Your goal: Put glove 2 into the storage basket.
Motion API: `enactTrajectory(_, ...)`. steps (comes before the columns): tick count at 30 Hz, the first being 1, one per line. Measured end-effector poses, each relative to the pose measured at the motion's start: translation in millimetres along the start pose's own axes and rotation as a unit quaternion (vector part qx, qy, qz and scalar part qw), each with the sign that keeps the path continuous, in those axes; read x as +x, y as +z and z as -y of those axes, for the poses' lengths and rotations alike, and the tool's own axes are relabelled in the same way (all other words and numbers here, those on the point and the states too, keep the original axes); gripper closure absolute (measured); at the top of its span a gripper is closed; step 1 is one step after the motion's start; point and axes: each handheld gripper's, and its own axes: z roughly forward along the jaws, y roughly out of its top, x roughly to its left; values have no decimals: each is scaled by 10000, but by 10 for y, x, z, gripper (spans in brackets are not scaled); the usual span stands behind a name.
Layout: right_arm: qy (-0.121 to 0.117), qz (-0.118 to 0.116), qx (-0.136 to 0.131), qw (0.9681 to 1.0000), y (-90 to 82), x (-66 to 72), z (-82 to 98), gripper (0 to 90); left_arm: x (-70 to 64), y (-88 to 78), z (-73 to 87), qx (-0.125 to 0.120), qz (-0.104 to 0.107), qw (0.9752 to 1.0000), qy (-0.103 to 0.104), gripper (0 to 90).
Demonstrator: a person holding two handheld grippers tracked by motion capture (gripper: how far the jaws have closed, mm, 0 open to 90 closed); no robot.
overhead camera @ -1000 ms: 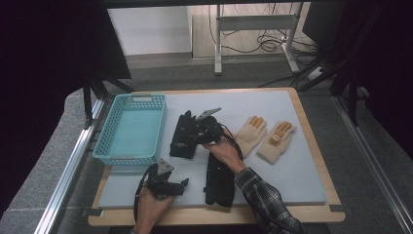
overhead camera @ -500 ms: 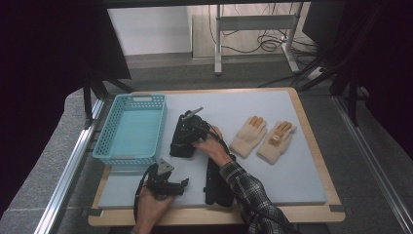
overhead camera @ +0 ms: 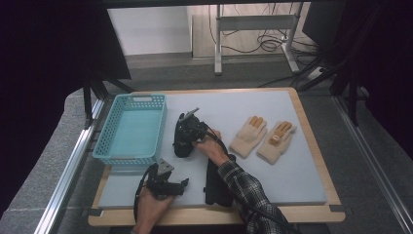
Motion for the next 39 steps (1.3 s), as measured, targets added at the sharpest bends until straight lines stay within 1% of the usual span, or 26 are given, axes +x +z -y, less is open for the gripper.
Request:
enactTrajectory(2, 15, 18, -91, 10000, -66, -7, -3, 759, 0, 0, 0, 0, 1, 10000, -2, 66)
enactTrajectory(5, 42, -15, -232, 9997, -209, -13, -13, 758, 0, -1, 0, 0, -2, 10000, 4, 66)
enactTrajectory(13, 22, -128, -670, 9977, -709, -14, 3, 754, 1, -1, 1, 7, -5, 10000, 12, 66)
enactTrajectory(19, -34, -170, -855, 9962, -1108, 28, 101, 751, 2, -1, 2, 4, -10, 10000, 19, 66)
enactTrajectory(20, -34, -170, -855, 9962, -1108, 28, 101, 751, 2, -1, 2, 4, -10, 10000, 19, 66)
enactTrajectory(21, -72, -170, -914, 9956, -1231, 47, 148, 750, 1, -1, 2, 1, -8, 10000, 16, 66)
enactTrajectory(24, -70, -195, -996, 9948, -1433, 86, 241, 748, 2, -2, 1, 5, -13, 10000, 23, 66)
enactTrajectory(26, -88, -149, -1040, 9944, -1577, 113, 325, 747, 0, -1, 1, -6, -15, 10000, 10, 66)
enactTrajectory(31, 34, -68, -1098, 9939, -1885, 183, 594, 745, -2, 0, 1, -18, -11, 10000, -5, 66)
enactTrajectory(33, 72, -20, -1055, 9944, -1955, 225, 725, 743, 1, -1, 0, -7, -9, 10000, 12, 66)
enactTrajectory(35, 109, 26, -1004, 9949, -1981, 264, 855, 742, -1, -1, 0, -5, -9, 10000, 4, 66)
enactTrajectory(37, 189, 51, -955, 9952, -1967, 299, 976, 741, -1, 0, 1, -9, -9, 10000, 2, 66)
enactTrajectory(39, 293, 83, -933, 9952, -1913, 337, 1103, 741, -2, 1, 1, -16, -9, 10000, 1, 66)
